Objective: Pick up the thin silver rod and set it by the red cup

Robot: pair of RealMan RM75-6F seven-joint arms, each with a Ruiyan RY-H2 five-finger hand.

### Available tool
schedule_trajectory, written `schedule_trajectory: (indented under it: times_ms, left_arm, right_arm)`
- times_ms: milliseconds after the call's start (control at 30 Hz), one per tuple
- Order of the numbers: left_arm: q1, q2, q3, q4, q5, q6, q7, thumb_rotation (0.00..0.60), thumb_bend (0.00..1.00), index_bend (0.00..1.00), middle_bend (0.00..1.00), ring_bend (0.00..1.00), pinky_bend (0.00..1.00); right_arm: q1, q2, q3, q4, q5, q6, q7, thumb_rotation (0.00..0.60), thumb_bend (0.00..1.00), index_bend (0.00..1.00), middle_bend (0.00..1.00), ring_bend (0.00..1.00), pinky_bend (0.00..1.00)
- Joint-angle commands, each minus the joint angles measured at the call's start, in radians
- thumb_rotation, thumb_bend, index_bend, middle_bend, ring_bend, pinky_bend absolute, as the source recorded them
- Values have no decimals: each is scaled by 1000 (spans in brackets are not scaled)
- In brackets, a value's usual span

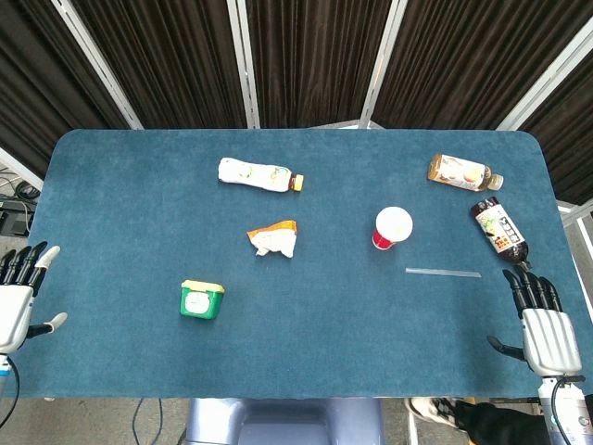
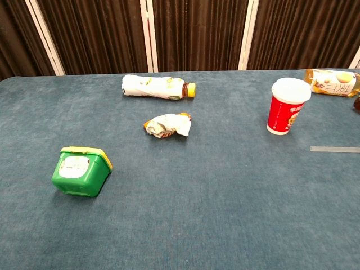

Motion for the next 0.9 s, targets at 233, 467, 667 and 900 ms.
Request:
schedule_trajectory:
  times_ms: [233,467,667,900]
  left_arm:
    - [2,-1,1,0,2,4,0,600,49,0,0,0,0]
    - [0,-1,0,1,0,1,0,600,49,0,0,0,0]
    - [0,0,0,0,0,0,0,600,47,0,0,0,0]
    - [1,-1,1,0,1,2,1,600,48,0,0,0,0]
  right_arm:
    - [-1,1,-1,-1,-2,2,2,600,0,0,0,0,0]
    - [-1,0,-1,-1,-3,3,1,600,0,0,0,0,0]
    - [-1,0,1,-3,3,0,0,600,0,0,0,0,0]
    - [-3,1,-1,-7,6,0,-1,600,0,0,0,0,0]
